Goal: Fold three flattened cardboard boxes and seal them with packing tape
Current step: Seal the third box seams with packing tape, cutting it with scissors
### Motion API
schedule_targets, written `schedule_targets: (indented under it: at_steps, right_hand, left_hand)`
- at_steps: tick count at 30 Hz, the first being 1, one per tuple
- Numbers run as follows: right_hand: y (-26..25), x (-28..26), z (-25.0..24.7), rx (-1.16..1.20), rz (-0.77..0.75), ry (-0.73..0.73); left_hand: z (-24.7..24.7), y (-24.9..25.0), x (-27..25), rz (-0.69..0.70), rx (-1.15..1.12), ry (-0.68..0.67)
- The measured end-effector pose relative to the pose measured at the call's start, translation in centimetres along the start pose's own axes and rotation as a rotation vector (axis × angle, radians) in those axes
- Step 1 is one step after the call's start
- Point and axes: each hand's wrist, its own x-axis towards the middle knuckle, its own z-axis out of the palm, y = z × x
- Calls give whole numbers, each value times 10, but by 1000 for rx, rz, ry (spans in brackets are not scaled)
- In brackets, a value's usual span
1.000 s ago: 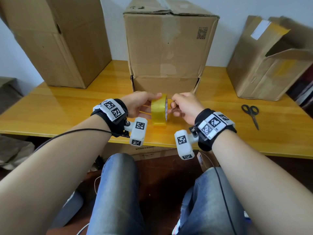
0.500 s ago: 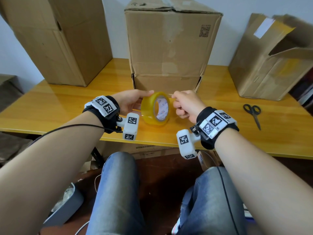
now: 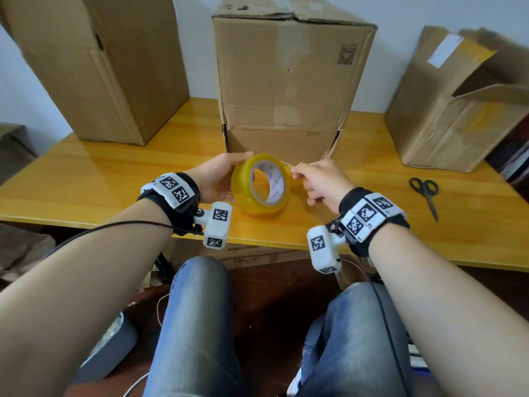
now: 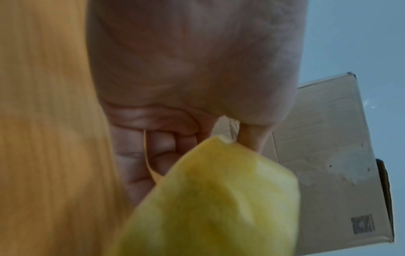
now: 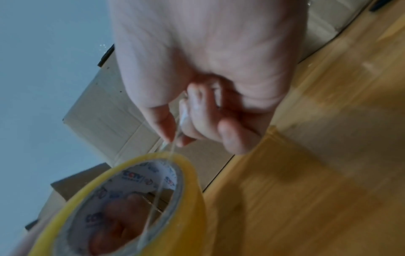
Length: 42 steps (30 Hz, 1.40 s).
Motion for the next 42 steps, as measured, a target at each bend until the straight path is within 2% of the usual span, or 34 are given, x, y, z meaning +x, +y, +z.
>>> schedule_targets:
  at_steps: [3,5,7,9,14,16,19,23,31,35,40,42]
  right_hand:
    - [-3,-3,-2,260,14,-11]
    - [-6,-2,-3,410,41,-9]
    - [-5,0,-5,407,43,-10]
    - [-2,2,-7,261,9,-3]
    - [3,3,-11,-405,-146,84]
    - [2,3,-13,-587,-141,68]
    - [1,4,-13,-737,-90,67]
    - [4,8,-15,-932,-155,187]
    - [6,9,-17,-1052,-238,327]
    - [7,12,-24,-926,-219,283]
    - [2,7,-23,-425,-225,144]
    - [-1,4,-23,-318,-210,86]
  left_hand:
    - [1,-3,0,15,-158,9]
    - [3,-2,-2,33,-182,6]
    - [4,0,-3,55,-158,6]
    - [3,3,-4,69,-124,23]
    - [-2,4,-2,53,-47,60]
    - [-1,4,-2,65,-13,72]
    - [-1,3,0,73,-9,69]
    - [-2,4,1,67,4,68]
    - [-10,9,-4,94,24,5]
    - [-16,7,-5,93,40,22]
    - [-14,1,-10,161,35,-50]
    - [-13,-1,-10,166,23,-32]
